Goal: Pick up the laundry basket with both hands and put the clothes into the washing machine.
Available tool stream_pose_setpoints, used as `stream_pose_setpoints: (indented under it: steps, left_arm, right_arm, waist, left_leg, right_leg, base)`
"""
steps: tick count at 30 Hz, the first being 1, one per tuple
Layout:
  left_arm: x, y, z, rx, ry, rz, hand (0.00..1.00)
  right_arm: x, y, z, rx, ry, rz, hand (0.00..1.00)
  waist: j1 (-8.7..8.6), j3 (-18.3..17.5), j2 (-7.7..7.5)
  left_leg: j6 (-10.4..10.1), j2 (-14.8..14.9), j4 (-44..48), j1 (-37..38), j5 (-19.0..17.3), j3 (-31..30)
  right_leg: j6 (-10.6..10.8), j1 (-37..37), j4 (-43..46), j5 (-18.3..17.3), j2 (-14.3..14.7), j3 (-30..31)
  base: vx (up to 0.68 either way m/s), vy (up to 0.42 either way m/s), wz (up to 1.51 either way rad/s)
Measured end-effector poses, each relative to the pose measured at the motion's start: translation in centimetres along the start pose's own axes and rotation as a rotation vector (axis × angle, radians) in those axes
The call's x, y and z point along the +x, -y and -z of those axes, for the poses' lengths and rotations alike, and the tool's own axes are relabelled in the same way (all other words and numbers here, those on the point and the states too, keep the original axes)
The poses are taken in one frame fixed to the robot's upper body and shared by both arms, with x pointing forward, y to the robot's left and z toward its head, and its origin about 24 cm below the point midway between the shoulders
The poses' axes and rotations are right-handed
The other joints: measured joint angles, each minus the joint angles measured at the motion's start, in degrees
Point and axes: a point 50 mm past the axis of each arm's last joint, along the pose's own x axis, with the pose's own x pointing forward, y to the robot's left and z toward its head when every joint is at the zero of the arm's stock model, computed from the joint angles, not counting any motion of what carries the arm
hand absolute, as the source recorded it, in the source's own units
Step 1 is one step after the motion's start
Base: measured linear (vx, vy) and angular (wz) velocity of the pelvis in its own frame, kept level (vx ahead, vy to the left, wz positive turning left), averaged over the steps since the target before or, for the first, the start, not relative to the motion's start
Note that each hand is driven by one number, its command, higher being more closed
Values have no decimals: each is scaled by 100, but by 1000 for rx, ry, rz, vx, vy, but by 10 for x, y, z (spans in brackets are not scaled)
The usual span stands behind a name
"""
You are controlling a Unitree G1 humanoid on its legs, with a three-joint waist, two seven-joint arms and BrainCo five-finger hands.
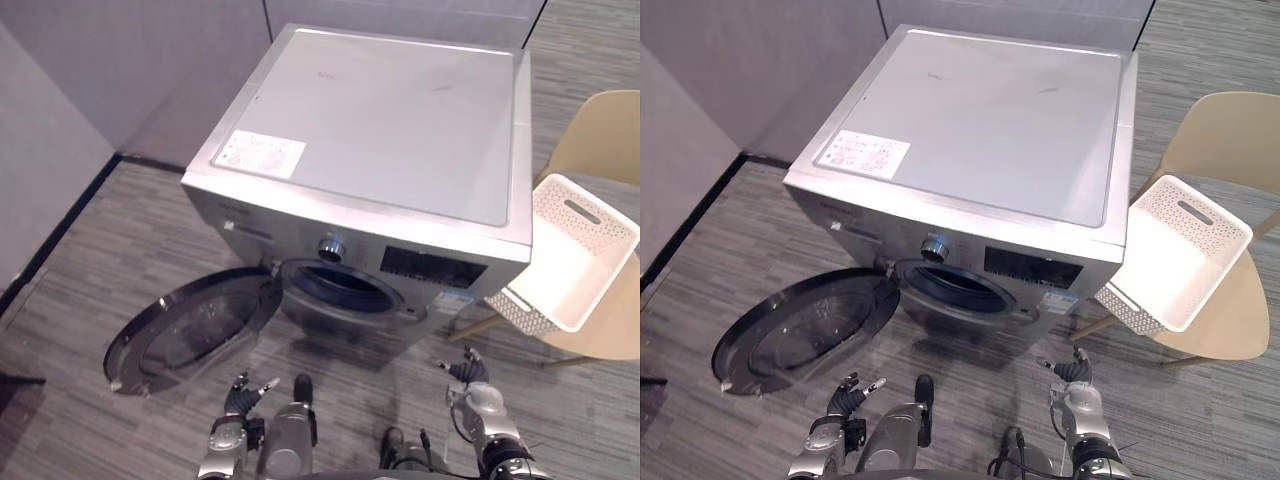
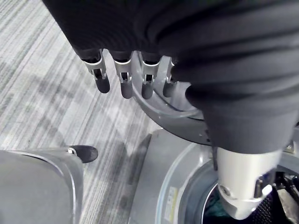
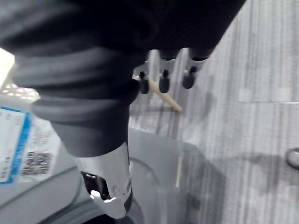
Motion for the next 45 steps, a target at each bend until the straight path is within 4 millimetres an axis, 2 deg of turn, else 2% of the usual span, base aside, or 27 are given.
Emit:
stream_pose_setpoints:
  steps: [2,3,5,7,8,9,10,11,13,14,16,18,19,21,22,24,27,28,30,33,36,38,40,43,45]
  left_arm:
    - [0,5,-7,-5,29,9,0]
    - [0,7,-12,-6,51,15,0]
    - [0,10,-27,29,116,35,0]
    - [-1,12,-42,56,184,55,0]
    - [-2,15,-53,69,229,69,0]
    - [-4,19,-56,75,249,80,0]
    - [-5,21,-55,72,246,83,0]
    - [-4,19,-57,86,253,72,0]
    - [-3,10,-66,133,293,41,0]
    - [-3,9,-70,146,308,39,0]
    - [-5,5,-81,165,356,19,0]
    - [-7,-6,-94,175,413,-16,0]
    - [-10,-17,-106,178,460,-59,0]
    - [-15,-39,-124,171,536,-145,0]
    - [-16,-53,-140,169,589,-204,0]
    - [-18,-67,-152,172,622,-265,0]
    - [-24,-106,-184,211,705,-427,0]
    - [-25,-114,-191,216,714,-458,0]
    - [-27,-150,-212,238,716,-582,0]
    - [-26,-184,-227,257,667,-678,0]
    - [-24,-204,-221,263,595,-720,0]
    - [-22,-209,-215,267,556,-722,0]
    - [-17,-212,-204,268,496,-707,0]
    - [-8,-214,-182,271,375,-654,0]
    - [-5,-214,-176,269,344,-636,0]
  right_arm:
    - [-4,5,8,35,-13,19,0]
    - [-5,9,11,41,-25,30,0]
    - [-9,5,21,67,-55,29,0]
    - [-12,3,29,72,-76,23,0]
    - [-13,7,31,70,-80,32,0]
    - [-13,14,31,63,-73,48,0]
    - [-13,19,32,59,-72,59,0]
    - [-14,18,35,64,-88,61,0]
    - [-17,16,45,70,-125,55,0]
    - [-17,18,47,69,-136,61,0]
    - [-16,23,53,62,-171,79,0]
    - [-14,21,52,50,-178,72,0]
    - [-13,18,50,43,-177,65,0]
    - [-9,17,40,44,-152,60,0]
    - [-6,20,35,38,-135,66,0]
    - [-3,21,27,36,-114,67,0]
    - [2,31,13,11,-56,69,0]
    - [3,33,11,0,-52,73,0]
    - [5,42,8,-26,-40,89,0]
    - [5,48,8,-52,-37,97,0]
    - [4,47,11,-66,-48,76,0]
    - [3,45,13,-80,-53,66,0]
    - [3,43,14,-79,-56,60,0]
    - [3,36,14,-87,-53,38,0]
    - [3,35,12,-85,-48,34,0]
  waist:
    - [-92,-19,3]
    - [-82,-60,73]
    - [-63,-28,-61]
    - [-82,-28,-100]
    - [-99,-7,-165]
    - [-83,-20,3]
    - [-85,-41,95]
    - [-89,-90,126]
    - [-340,-293,-233]
    - [-395,-292,-252]
    - [-376,-297,-253]
    - [-375,-286,-230]
    - [-377,-287,-229]
    - [-379,-288,-225]
    - [-378,-287,-220]
    - [-374,-289,-216]
    - [-380,-276,-191]
    - [-380,-279,-187]
    - [-380,-278,-177]
    - [-399,-259,-166]
    - [-385,-254,-174]
    - [-383,-240,-197]
    - [-381,-221,-215]
    - [-352,-134,-368]
    - [-340,-105,-395]
  left_leg:
    - [-97,3,-24,302,-316,117]
    - [-160,-8,-564,552,-312,114]
    - [-183,-114,-555,525,-277,123]
    - [-239,-132,-47,315,-649,119]
    - [-22,-89,866,55,-922,115]
    - [74,73,1801,-81,-1300,-104]
    - [-109,135,1730,-22,-1582,-212]
    - [-31,83,1623,64,-1790,-199]
    - [-52,-370,937,151,-1718,-119]
    - [-50,-432,868,134,-1674,-124]
    - [-36,-576,766,106,-1639,-93]
    - [28,-599,743,104,-1568,-16]
    - [87,-614,745,130,-1485,-1]
    - [142,-613,697,255,-1466,65]
    - [200,-611,658,344,-1431,103]
    - [207,-611,646,394,-1426,87]
    - [206,-557,519,610,-1426,17]
    - [205,-547,471,653,-1425,19]
    - [204,-522,331,763,-1425,35]
    - [202,-461,232,778,-1426,88]
    - [202,-459,181,777,-1426,146]
    - [202,-473,123,757,-1426,187]
    - [202,-457,128,723,-1426,210]
    - [201,-431,142,673,-1427,251]
    - [199,-397,142,626,-1428,262]
  right_leg:
    - [106,-53,-270,252,-82,-69]
    - [147,-56,-461,377,-49,-75]
    - [205,-41,-548,544,-146,-78]
    - [251,-18,-482,534,-225,-44]
    - [316,-35,-428,573,-364,-61]
    - [414,-27,-298,538,-273,-43]
    - [469,-1,-289,532,-188,6]
    - [553,26,-292,579,-187,122]
    - [684,-60,-706,716,-464,269]
    - [702,-56,-801,749,-499,269]
    - [701,-36,-1123,946,-552,380]
    - [637,12,-1342,1133,-545,453]
    - [642,67,-1463,1306,-536,487]
    - [671,168,-1606,1366,-508,562]
    - [686,245,-1702,1418,-480,569]
    - [629,305,-1782,1462,-433,561]
    - [599,459,-1867,1483,-346,552]
    - [599,475,-1871,1484,-334,552]
    - [556,503,-1935,1514,-295,559]
    - [442,437,-1968,1603,-245,565]
    - [414,340,-1976,1707,-244,585]
    - [413,274,-1976,1732,-254,583]
    - [387,228,-1976,1794,-237,582]
    - [386,157,-1954,1795,-217,578]
    - [365,97,-1939,1811,-187,577]
  base:
    - [-159,63,34]
    - [-156,126,13]
    - [-201,162,7]
    - [-155,123,8]
    - [-126,168,-15]
    - [-127,189,-26]
    - [-96,231,-45]
    - [-48,195,-22]
    - [17,158,17]
    - [43,115,26]
    - [56,124,-11]
    - [102,102,-24]
    - [94,45,-25]
    - [183,34,-29]
    - [236,19,-18]
    - [179,14,-15]
    - [183,-26,-16]
    - [144,-44,-13]
    - [103,-38,-16]
    - [65,-25,-16]
    - [57,-2,-19]
    - [78,8,-14]
    - [66,1,-7]
    - [87,-21,-5]
    - [84,-37,-5]
